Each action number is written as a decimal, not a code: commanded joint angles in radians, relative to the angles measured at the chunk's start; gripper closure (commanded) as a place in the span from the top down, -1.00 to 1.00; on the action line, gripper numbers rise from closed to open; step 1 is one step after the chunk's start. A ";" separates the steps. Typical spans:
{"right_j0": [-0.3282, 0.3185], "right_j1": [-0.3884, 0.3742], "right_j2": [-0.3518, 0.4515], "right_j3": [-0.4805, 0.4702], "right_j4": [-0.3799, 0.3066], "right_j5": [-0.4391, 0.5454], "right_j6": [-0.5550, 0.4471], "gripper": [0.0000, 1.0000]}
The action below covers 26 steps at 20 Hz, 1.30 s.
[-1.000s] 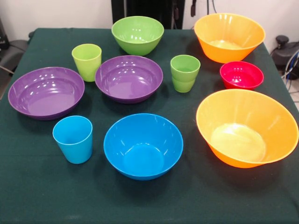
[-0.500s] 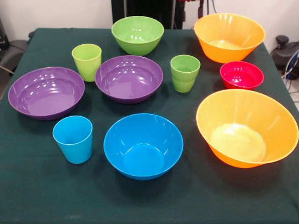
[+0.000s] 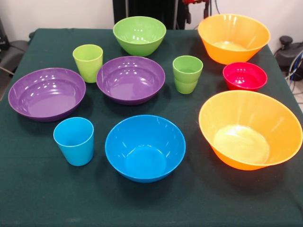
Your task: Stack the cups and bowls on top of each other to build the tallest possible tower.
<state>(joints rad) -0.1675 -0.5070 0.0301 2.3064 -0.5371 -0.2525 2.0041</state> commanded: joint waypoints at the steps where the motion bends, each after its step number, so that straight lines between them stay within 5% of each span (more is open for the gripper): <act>1: 0.025 0.135 0.075 -0.188 0.036 -0.106 0.133 1.00; 7: 0.015 0.196 0.073 -0.227 0.007 -0.150 0.113 1.00; 14: 0.000 0.151 0.080 -0.196 0.017 -0.095 0.113 1.00; 26: -0.038 -0.110 0.166 -0.049 0.080 0.098 0.130 1.00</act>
<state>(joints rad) -0.1859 -0.5059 0.0593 2.2711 -0.5288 -0.2890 2.0041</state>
